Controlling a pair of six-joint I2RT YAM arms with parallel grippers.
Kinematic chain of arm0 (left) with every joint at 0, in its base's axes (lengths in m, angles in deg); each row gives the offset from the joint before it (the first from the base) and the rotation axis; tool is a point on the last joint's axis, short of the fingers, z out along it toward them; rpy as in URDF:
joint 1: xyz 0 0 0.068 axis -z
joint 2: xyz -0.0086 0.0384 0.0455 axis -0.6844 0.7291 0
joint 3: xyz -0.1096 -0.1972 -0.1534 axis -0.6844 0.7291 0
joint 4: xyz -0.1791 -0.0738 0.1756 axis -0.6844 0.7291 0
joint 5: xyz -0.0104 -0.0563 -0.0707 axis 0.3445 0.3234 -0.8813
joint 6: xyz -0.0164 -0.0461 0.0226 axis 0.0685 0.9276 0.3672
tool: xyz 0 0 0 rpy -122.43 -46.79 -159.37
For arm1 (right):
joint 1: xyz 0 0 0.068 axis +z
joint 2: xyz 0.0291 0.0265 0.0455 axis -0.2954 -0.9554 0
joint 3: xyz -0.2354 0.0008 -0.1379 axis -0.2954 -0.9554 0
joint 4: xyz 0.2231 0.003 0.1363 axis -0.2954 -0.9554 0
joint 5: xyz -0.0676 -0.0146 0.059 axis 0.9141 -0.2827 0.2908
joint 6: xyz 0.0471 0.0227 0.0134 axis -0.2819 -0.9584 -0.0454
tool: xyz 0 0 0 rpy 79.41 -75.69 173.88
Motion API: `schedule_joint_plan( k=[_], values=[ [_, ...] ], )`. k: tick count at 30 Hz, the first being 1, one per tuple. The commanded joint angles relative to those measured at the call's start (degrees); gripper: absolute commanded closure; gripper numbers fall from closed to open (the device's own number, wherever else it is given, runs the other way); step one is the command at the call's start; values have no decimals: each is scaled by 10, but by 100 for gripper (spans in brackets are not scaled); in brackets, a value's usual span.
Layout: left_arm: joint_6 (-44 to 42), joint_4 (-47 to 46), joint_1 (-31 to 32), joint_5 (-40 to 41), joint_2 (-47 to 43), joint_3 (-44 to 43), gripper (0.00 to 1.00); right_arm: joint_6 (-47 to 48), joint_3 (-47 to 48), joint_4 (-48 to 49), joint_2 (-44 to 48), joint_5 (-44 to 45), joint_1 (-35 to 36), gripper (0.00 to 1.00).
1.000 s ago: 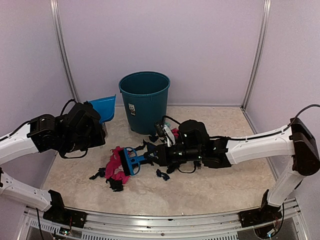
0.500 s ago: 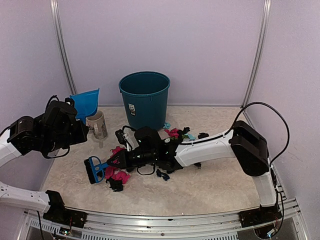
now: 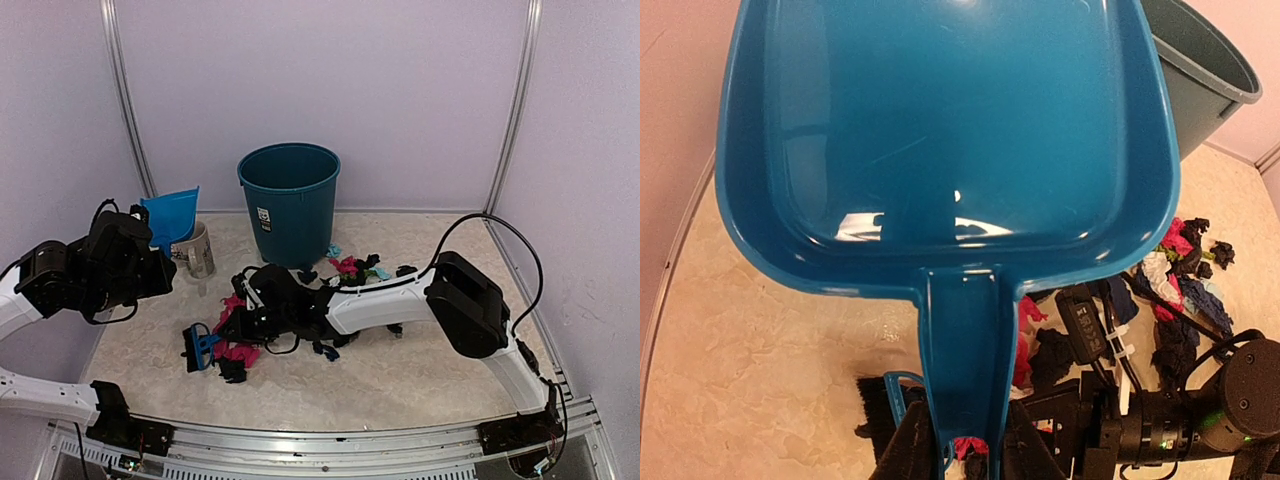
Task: Sweep away the paper scraps from the table
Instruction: Sweep the paper scraps at the center of the board.
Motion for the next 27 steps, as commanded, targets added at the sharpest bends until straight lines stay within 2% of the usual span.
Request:
schedule_joint_plan(
  k=[1,8,18,22,27],
  values=[
    [-12,-8,-4,-2,-3,4,83,12,-27,-46,30,70,-18,100],
    [-16,-14,-5,-1,5,5,84,-4,-196,9,116,89,-61,100],
    [-19,-48,-6,-24,10,27,87,-8,-418,29,272,139,-132,100],
    [-22,-57,-6,-29,20,31,87,3,-492,14,350,171,-164,100],
    [-29,-71,-6,-29,36,31,87,26,-534,-41,439,221,-182,100]
  ],
)
